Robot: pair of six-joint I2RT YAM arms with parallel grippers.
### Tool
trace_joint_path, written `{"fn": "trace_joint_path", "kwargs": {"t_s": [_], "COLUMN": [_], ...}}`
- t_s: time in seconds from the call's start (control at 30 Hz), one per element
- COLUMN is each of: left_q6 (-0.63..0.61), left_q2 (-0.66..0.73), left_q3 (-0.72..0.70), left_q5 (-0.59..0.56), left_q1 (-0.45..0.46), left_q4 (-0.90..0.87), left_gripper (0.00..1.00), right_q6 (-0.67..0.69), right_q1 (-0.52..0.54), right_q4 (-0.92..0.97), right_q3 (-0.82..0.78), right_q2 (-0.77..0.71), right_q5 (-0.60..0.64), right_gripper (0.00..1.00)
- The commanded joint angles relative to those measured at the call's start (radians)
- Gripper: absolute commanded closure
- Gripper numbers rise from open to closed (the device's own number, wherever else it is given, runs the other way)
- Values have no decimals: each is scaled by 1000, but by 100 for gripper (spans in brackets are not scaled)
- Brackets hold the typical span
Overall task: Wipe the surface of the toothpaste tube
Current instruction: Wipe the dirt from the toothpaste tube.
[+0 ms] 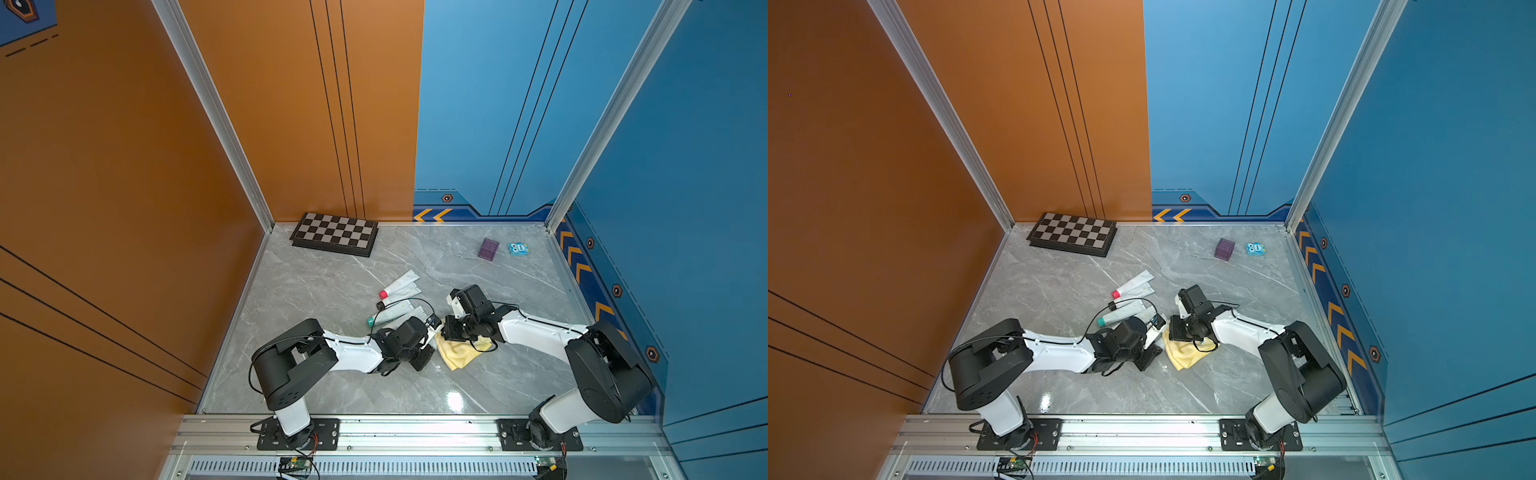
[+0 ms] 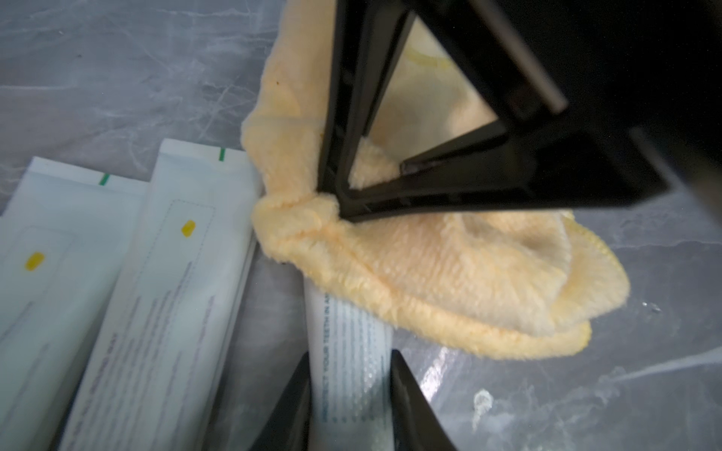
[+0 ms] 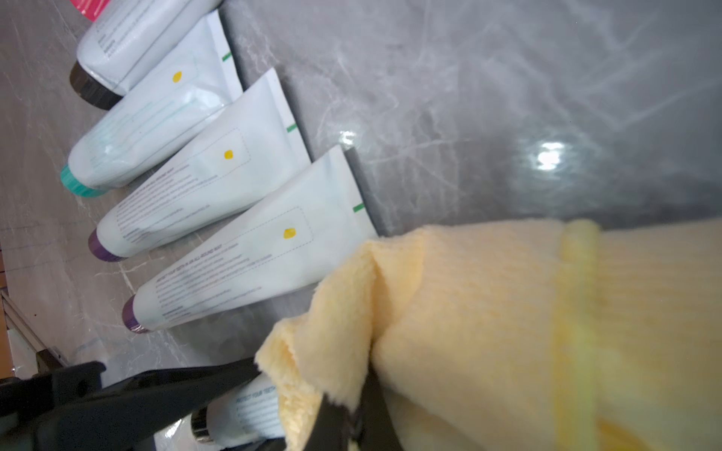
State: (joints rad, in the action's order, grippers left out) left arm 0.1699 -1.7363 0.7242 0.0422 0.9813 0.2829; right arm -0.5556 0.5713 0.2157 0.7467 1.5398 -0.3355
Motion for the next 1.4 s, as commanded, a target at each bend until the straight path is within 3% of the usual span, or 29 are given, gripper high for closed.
{"fn": "trace_joint_path", "kwargs": {"t_s": [0.0,0.23,0.7,0.9,1.1,1.37], "left_q6": [-14,-12,21,36,33,49], "left_q2": [-102,-91,-66,-84,-99,-90], "left_q3": [-45,-57,-102,-112,-111,-129], "left_q5": [34,31,7,-12,-15,-10], "left_q1": [25,25,42,59,62,66], "left_q4": [-106,-106,-106,-99,-89,-81], "left_gripper": [85,85,87,87,88,88], "right_q6": [9,62,33,29,-25,-24], "right_q1": [22,-105,-103,-18,97,-59], "right_q4": [238,297,322,318,255,234], "right_q3": [-60,-56,-45,-9,7,-42], "right_q2": [40,49,29,81,148,125], "right_q5": [-31,107,217,195,78,102], "right_gripper": [100,100,100,100,100,100]}}
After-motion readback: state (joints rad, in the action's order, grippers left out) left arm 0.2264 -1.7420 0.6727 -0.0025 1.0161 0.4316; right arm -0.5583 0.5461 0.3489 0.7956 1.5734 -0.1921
